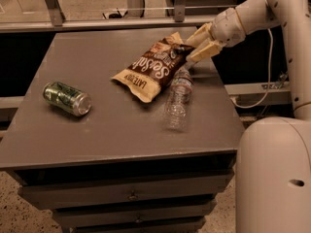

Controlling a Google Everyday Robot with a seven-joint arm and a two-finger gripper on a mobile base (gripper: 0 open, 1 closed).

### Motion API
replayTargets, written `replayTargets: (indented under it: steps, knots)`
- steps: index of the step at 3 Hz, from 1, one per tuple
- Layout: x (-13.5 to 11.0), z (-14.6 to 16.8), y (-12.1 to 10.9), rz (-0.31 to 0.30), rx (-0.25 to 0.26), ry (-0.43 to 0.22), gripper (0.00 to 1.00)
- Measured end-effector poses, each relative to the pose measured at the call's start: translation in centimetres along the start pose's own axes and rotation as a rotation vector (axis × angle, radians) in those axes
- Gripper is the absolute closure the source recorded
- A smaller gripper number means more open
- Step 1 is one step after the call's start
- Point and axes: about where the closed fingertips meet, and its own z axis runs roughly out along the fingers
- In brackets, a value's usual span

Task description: Move brown chip bag near water bottle

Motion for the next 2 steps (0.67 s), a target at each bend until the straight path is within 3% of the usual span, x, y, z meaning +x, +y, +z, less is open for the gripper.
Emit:
replayTargets:
  steps: [1, 2]
  knots:
    - [0.14, -0.11, 0.08, 0.009, -0.001, 0.011, 0.01]
    - [0.21, -0.24, 0.11, 0.013, 0.000, 0.015, 0.00]
